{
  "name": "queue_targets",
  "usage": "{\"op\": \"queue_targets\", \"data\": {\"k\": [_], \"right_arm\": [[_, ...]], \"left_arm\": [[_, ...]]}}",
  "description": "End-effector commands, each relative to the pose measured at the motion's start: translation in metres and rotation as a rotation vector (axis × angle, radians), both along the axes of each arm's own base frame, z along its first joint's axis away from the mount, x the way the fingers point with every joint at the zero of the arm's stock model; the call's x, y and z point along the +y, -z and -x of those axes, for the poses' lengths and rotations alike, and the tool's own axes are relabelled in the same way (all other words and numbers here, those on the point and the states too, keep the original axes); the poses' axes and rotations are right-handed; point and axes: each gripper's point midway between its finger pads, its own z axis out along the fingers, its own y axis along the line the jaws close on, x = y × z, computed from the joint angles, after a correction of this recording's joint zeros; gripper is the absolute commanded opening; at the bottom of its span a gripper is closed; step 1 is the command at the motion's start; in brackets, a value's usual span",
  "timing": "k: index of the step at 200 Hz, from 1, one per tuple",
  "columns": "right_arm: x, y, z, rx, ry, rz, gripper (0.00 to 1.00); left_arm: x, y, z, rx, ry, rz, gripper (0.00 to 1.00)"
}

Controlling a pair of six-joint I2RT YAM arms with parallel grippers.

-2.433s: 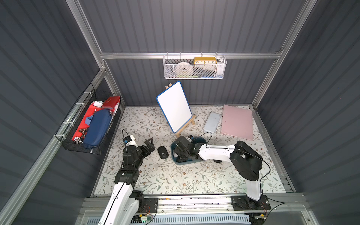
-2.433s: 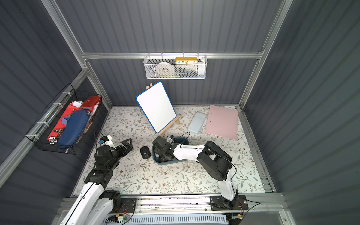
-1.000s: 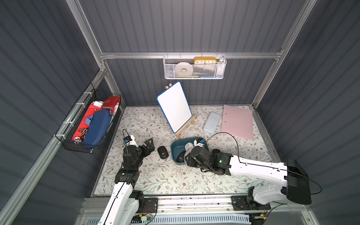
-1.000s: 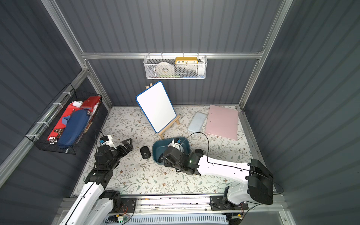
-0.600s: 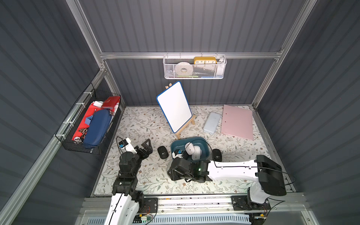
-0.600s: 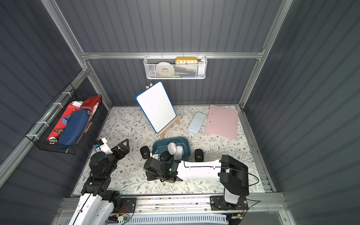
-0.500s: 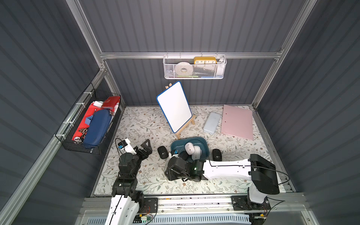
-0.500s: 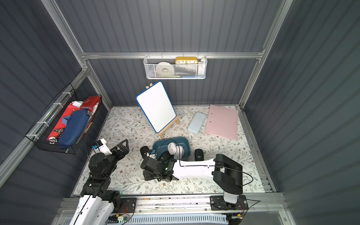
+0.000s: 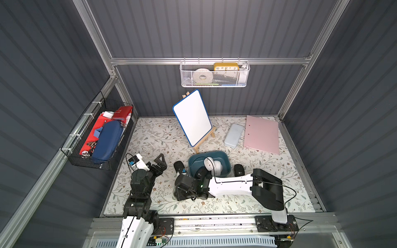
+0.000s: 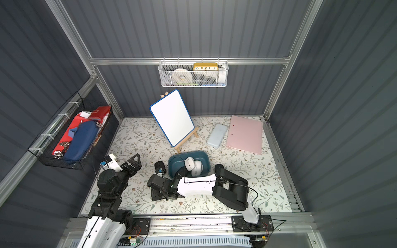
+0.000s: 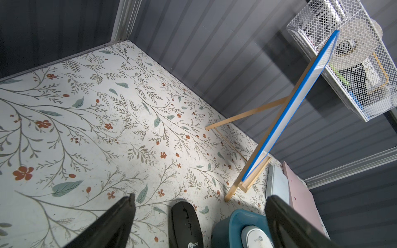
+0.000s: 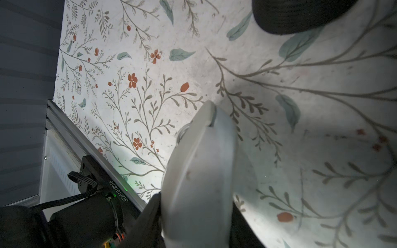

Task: Take out the mouse from the storage box
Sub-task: Place the mouse at the center of the board.

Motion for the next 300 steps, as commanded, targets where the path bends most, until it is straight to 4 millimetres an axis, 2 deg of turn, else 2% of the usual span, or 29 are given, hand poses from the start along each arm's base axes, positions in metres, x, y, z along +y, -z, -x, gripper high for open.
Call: {"op": "queue_targets", "data": {"k": [1, 51, 87, 121, 172, 250, 278, 300], "right_arm": [[0.016, -0.01, -0.005, 0.015, -0.002, -0.063, 0.31], [0.01, 0.002, -0.009, 0.05, 0.029, -0.064, 0.34], [0.0, 0.003, -0.012, 0.033, 0.054, -0.05, 0.45], [-0.006, 0.003, -0.014, 0.026, 0.072, -0.044, 0.47], [-0.02, 0.001, -0.016, -0.002, 0.093, -0.029, 0.59], [-0.033, -0.009, -0.017, -0.04, 0.103, -0.011, 0.72], [-0.038, -0.02, -0.017, -0.075, 0.096, 0.004, 0.77], [-0.05, -0.038, -0.022, -0.134, 0.112, 0.034, 0.79]], "left_arm": [[0.002, 0.009, 0.001, 0.028, -0.013, 0.004, 0.99], [0.001, 0.009, 0.0, 0.03, -0.008, 0.003, 0.99], [0.001, 0.011, -0.001, 0.035, -0.003, 0.003, 0.99], [0.0, 0.011, -0.001, 0.036, -0.002, 0.004, 1.0], [0.001, 0.011, -0.001, 0.035, -0.004, 0.002, 1.0], [0.001, 0.011, -0.002, 0.033, -0.004, -0.001, 0.99], [0.0, 0.012, -0.003, 0.037, -0.001, -0.001, 0.99], [-0.001, 0.012, -0.004, 0.043, 0.007, -0.002, 0.99]]}}
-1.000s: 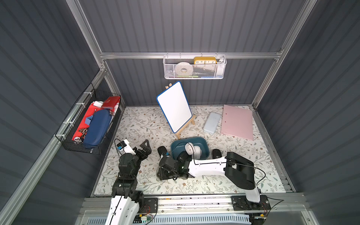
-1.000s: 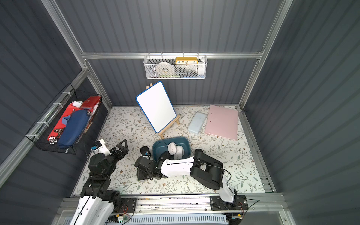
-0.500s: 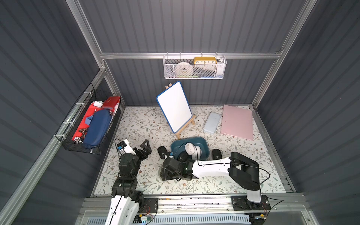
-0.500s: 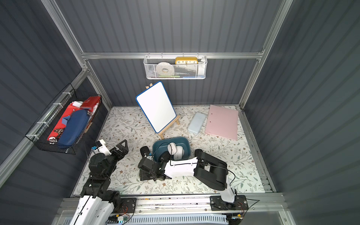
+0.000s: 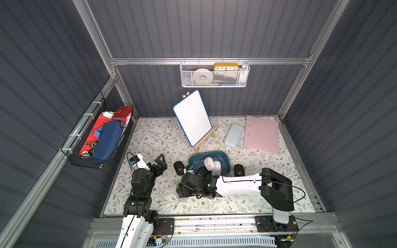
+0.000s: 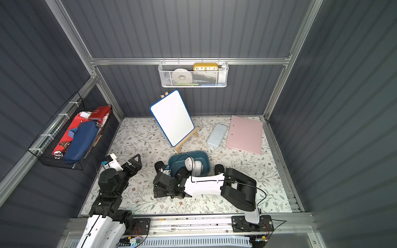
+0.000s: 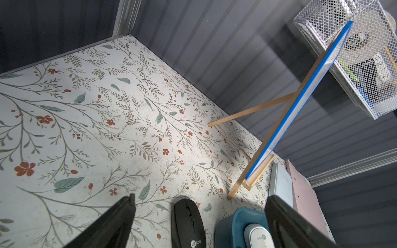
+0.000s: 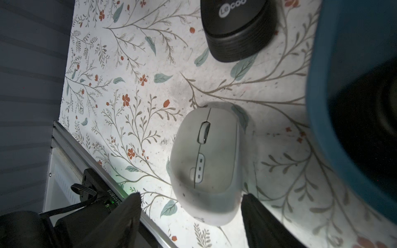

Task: Take out the mouse from the storage box
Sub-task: Place the mouse at the center of the board, then pick up the mouse from the storage box.

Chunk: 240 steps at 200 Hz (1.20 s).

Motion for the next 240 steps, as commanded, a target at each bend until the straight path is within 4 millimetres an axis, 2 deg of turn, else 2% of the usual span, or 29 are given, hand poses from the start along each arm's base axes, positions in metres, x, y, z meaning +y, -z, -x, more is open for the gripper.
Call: {"op": "queue_targets", "data": {"k": [1, 32, 58, 94, 107, 149, 178, 204, 240], "right_arm": [[-0.019, -0.019, -0.006, -0.08, 0.02, 0.057, 0.79], [-0.065, -0.058, -0.023, -0.225, 0.096, 0.145, 0.79], [-0.109, -0.088, -0.035, -0.35, 0.176, 0.195, 0.8], [-0.181, -0.104, -0.047, -0.44, 0.3, 0.287, 0.8], [-0.205, -0.107, -0.052, -0.447, 0.349, 0.293, 0.8], [-0.272, -0.113, -0.064, -0.441, 0.479, 0.271, 0.83], [-0.303, -0.113, -0.065, -0.447, 0.54, 0.264, 0.85], [-0.317, -0.106, -0.063, -0.431, 0.566, 0.253, 0.86], [-0.323, -0.095, -0.061, -0.413, 0.582, 0.247, 0.86]], "left_arm": [[-0.001, 0.005, -0.001, 0.015, 0.007, 0.001, 0.99], [-0.008, 0.008, -0.006, 0.062, 0.042, 0.01, 0.99], [-0.029, 0.005, -0.011, 0.12, 0.136, 0.108, 0.99], [-0.062, -0.012, -0.015, 0.18, 0.236, 0.2, 1.0], [-0.082, -0.016, -0.017, 0.203, 0.262, 0.195, 0.99], [-0.18, -0.01, -0.017, 0.283, 0.4, 0.11, 0.99], [-0.224, 0.011, -0.02, 0.356, 0.459, 0.074, 0.99], [-0.257, 0.037, -0.021, 0.432, 0.504, 0.037, 0.99], [-0.278, 0.074, -0.027, 0.531, 0.493, 0.026, 0.99]]}}
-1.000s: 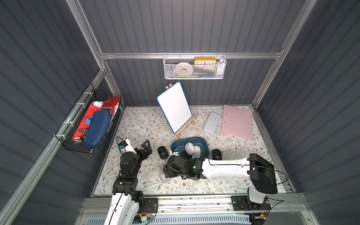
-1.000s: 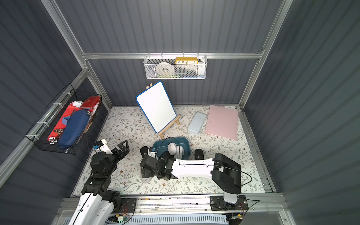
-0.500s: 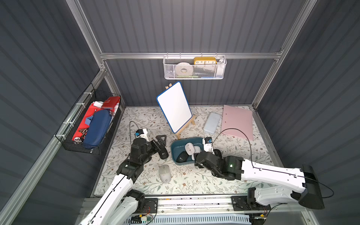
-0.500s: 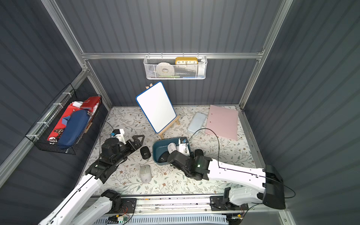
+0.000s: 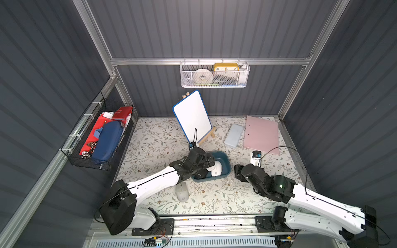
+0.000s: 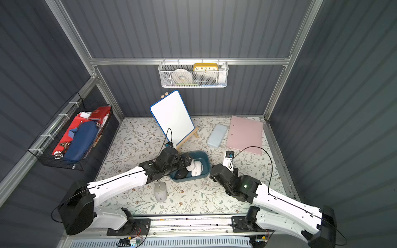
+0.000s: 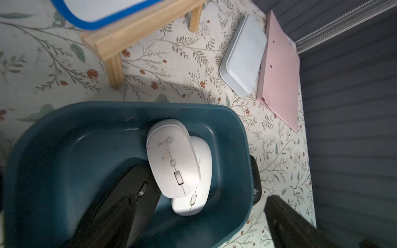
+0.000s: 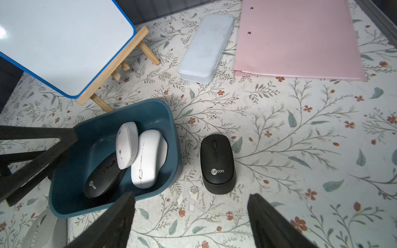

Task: Take out the mouse from the storage box
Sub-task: Pick up the mouse from the storage box.

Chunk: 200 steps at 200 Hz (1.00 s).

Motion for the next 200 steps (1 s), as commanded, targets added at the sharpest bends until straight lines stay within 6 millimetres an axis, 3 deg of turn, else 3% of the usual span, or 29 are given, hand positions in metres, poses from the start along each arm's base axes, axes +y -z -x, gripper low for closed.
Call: {"op": "queue_targets", "data": {"k": [1, 97, 156, 200], "right_arm": [[-0.006, 0.008, 0.002, 0.011, 0.008, 0.01, 0.86], [-0.009, 0.019, 0.001, 0.017, 0.007, 0.021, 0.89], [-0.013, 0.024, 0.0, 0.019, 0.019, 0.03, 0.93], [-0.014, 0.028, 0.001, 0.027, 0.023, 0.03, 0.93]], "left_arm": [[-0.01, 0.009, -0.009, 0.034, -0.035, 0.004, 0.99], [-0.018, 0.076, -0.016, 0.203, -0.059, -0.149, 1.0], [-0.025, 0.09, -0.022, 0.217, -0.055, -0.169, 0.99], [-0.024, 0.092, -0.024, 0.216, -0.067, -0.172, 0.9]]}}
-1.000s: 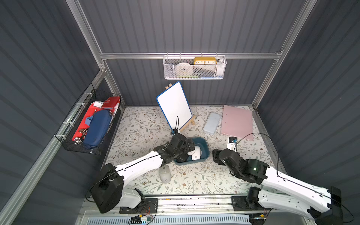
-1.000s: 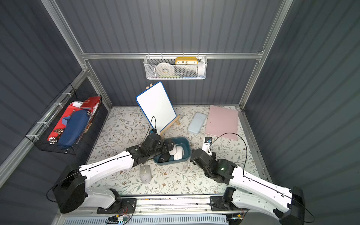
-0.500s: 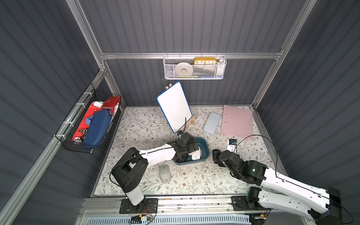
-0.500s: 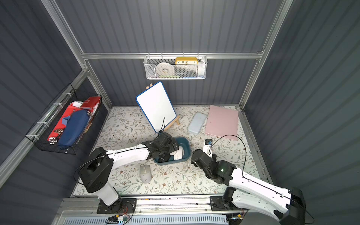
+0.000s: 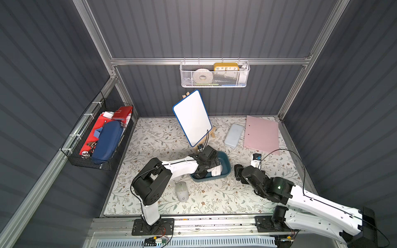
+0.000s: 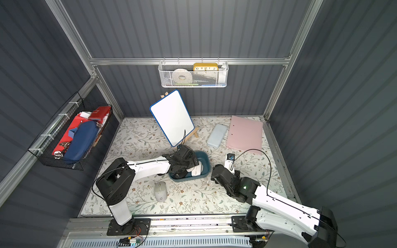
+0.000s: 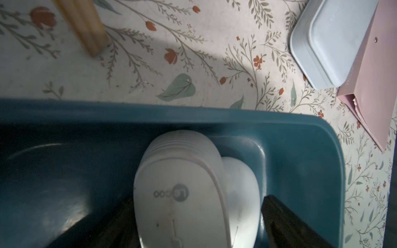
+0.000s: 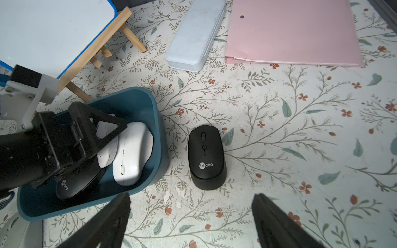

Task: Take out the mouse from the storage box
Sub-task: Pick up the mouse from the storage box.

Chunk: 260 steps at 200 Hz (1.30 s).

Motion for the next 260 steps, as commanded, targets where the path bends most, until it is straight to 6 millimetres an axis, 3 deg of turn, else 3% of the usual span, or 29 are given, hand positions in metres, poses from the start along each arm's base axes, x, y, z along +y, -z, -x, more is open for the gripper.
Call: {"op": "queue_targets", "data": {"k": [1, 82, 113, 174, 260], "right_arm": [[-0.004, 0.003, 0.0, -0.004, 0.008, 0.01, 0.93], [0.0, 0.004, -0.001, 0.002, 0.002, -0.008, 0.92], [0.0, 0.003, -0.001, 0.004, 0.001, -0.013, 0.92], [0.004, 0.002, -0.003, 0.009, -0.003, -0.015, 0.92], [-0.002, -0.004, -0.003, -0.002, 0.012, 0.003, 0.91]], "left_arm": [[0.003, 0.007, 0.003, 0.031, -0.009, -0.027, 0.9], [0.004, 0.017, 0.001, 0.032, -0.006, -0.049, 0.8], [0.003, 0.013, 0.0, 0.018, -0.001, -0.043, 0.72], [0.012, 0.0, -0.004, -0.021, -0.021, -0.077, 0.55], [0.018, -0.027, -0.002, -0.08, -0.013, -0.085, 0.51]]}}
